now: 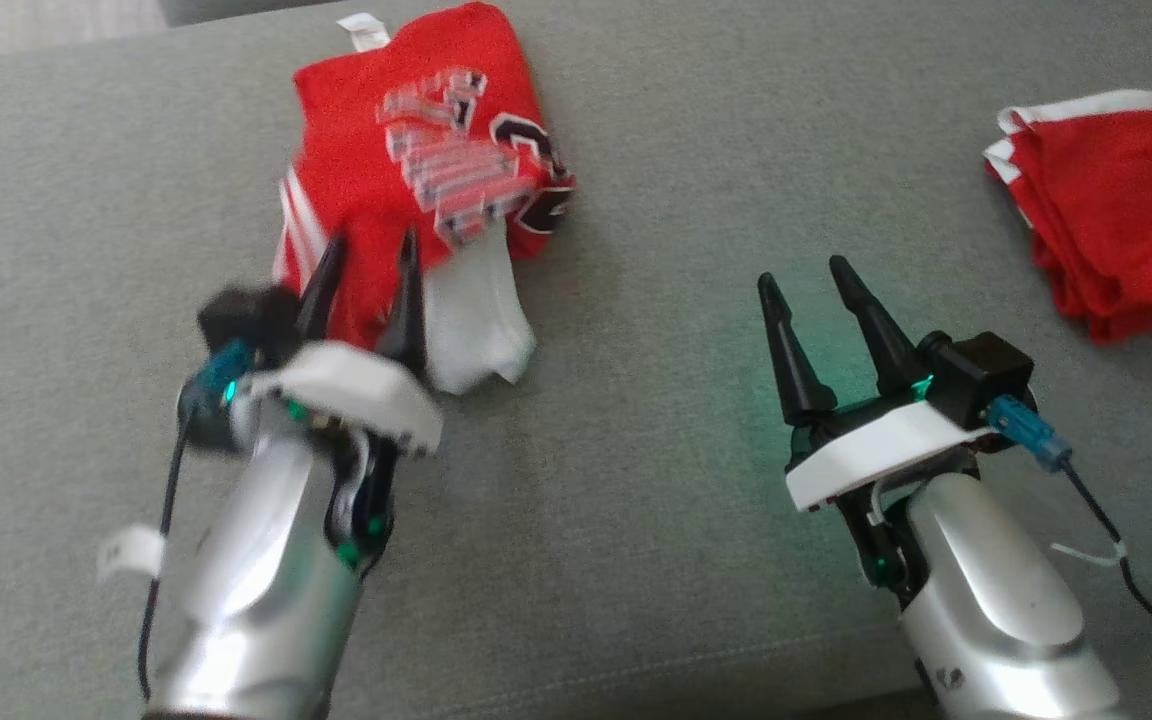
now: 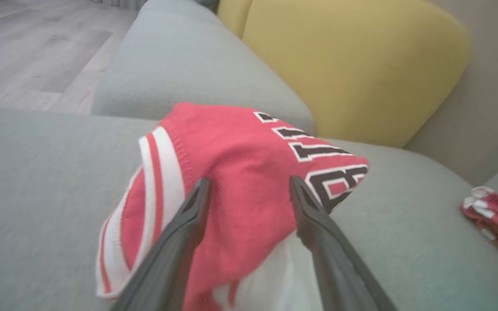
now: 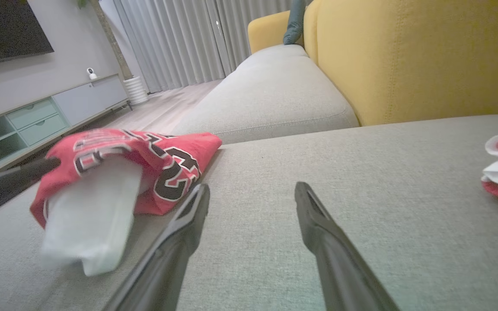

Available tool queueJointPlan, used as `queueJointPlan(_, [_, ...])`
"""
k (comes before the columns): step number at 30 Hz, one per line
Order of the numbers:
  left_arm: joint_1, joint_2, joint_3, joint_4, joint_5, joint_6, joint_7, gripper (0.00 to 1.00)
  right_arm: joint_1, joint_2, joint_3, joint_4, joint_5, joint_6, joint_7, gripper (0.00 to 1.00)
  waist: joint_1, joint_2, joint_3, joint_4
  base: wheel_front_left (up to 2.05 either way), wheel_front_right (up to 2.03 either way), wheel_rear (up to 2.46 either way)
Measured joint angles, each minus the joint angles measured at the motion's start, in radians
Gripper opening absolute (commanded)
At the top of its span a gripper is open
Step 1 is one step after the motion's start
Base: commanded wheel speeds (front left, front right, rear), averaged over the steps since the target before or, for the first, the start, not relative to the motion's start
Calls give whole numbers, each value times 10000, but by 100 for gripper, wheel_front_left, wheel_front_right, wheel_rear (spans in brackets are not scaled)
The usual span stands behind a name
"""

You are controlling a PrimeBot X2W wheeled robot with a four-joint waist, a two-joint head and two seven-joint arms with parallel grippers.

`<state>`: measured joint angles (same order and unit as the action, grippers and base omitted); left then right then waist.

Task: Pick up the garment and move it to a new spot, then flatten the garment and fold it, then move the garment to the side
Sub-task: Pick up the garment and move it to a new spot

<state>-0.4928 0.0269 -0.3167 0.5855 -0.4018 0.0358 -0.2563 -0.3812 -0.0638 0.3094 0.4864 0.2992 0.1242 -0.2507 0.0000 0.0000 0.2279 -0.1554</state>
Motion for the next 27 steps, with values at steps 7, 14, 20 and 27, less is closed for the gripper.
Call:
queueJointPlan(7, [1432,35,1057,-259,798,297,0,100,61,4,222,105,2,0,0,100,0,0,-368,524,0,0,0])
queueJointPlan(14, [3017,50,1745,-1442,1674,552,0,100,404,8,299,276,12,0,0,100,0,0,-899,986,0,0,0])
queueJointPlan(20, [4027,67,2105,-2146,1998,763,0,100,773,10,357,462,100,0,0,100,0,0,-1286,1227,0,0,0])
queueJointPlan(27, [5106,77,2328,-2886,2146,980,0,100,970,12,391,648,176,0,0,100,0,0,-1655,1449,0,0,0])
